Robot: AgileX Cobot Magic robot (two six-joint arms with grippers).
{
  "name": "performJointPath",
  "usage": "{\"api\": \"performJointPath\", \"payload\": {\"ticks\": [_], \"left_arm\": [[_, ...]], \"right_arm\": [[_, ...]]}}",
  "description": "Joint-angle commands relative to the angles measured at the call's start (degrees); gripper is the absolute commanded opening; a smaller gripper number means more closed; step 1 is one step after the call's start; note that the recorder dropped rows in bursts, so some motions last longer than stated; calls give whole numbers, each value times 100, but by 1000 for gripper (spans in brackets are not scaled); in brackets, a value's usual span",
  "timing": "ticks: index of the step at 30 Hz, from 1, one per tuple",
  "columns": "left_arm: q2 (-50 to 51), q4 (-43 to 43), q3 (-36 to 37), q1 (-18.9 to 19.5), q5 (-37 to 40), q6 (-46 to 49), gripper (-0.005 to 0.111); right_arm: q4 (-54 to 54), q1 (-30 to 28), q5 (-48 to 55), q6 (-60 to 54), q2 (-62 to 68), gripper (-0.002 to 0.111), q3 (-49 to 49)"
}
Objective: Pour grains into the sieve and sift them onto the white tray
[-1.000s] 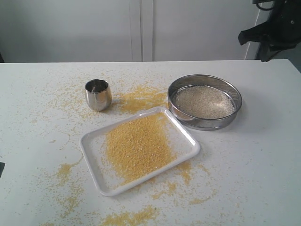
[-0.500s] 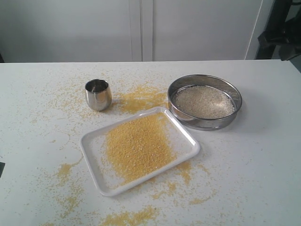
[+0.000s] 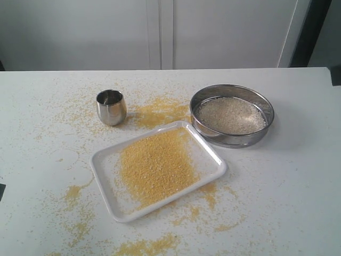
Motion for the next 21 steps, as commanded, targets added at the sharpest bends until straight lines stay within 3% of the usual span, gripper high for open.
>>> {"api": "performJointPath", "payload": {"ticks": [1, 21], "left_arm": [[-15, -18, -55, -4, 65, -31, 0], [-15, -18, -55, -4, 65, -31, 0]], "right_arm": [[33, -4, -291, 9, -530, 0, 472], [44, 345, -773, -279, -2134, 0, 1734]]}}
